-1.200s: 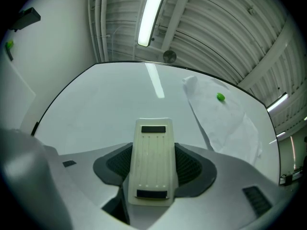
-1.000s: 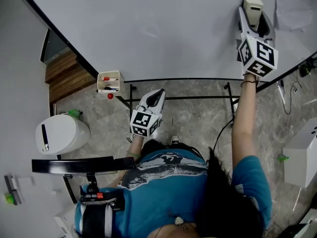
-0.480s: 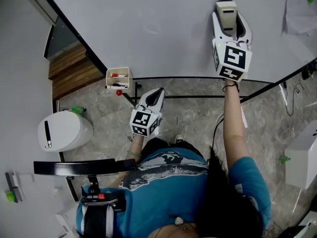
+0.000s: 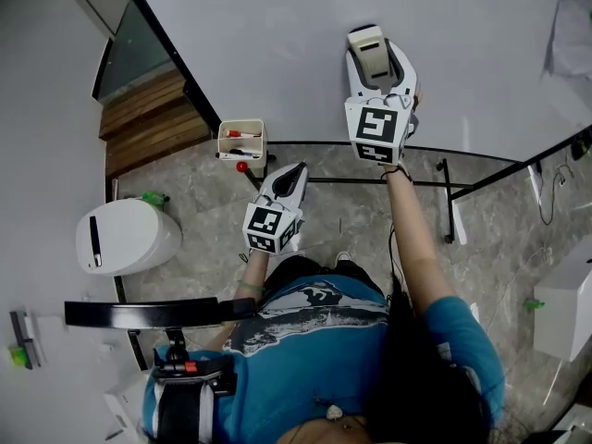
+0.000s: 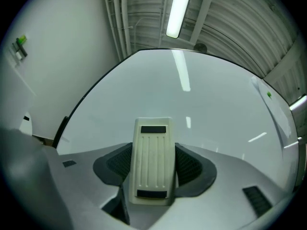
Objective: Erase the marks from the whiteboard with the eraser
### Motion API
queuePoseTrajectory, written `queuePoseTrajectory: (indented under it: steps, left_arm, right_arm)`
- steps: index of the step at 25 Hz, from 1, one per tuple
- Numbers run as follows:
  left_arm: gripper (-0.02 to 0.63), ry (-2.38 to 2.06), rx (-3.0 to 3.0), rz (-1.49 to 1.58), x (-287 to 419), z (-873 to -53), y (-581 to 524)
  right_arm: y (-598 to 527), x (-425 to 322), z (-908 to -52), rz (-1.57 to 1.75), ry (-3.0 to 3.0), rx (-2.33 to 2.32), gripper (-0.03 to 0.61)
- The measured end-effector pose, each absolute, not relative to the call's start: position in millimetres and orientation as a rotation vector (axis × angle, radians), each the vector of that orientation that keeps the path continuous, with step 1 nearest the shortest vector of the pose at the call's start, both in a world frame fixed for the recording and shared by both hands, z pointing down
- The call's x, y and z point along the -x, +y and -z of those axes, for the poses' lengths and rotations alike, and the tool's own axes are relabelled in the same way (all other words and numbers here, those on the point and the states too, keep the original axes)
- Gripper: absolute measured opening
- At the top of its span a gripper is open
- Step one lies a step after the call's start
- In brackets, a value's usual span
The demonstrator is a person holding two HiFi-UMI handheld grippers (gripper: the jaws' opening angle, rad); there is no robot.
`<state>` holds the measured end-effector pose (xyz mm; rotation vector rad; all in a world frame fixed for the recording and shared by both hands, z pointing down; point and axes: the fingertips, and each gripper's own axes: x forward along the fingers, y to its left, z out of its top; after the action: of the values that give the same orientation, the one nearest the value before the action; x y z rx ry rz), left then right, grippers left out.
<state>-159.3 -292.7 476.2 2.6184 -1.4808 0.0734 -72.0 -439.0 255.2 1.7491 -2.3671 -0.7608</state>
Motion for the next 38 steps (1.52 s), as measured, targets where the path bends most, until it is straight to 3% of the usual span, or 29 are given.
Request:
queuePoseTrajectory:
  steps: [10, 22, 30, 38]
  left_arm:
    - [0.006, -1.512, -2.598, -0.068, 178.9, -477.7, -288.5]
    - [0.006, -1.508, -2.598, -0.077, 168.9, -480.3, -289.7]
    - [0.006, -1.468, -2.609, -0.092, 146.0, -482.2, -295.1]
    - [0.006, -1.38, -2.666, -0.087, 97.0, -478.6, -307.5]
  right_arm:
    - [-434.0, 141.4, -331.9, 0.792, -2.296, -1.542, 0.262]
    - [-434.3, 140.6, -335.2, 0.761, -2.323, -1.422, 0.262]
    - [-439.4, 88.0, -291.2, 0.802, -2.287, -1.513, 0.262]
    - [-451.1, -20.8, -217.6, 0.8, -2.281, -1.703, 0.262]
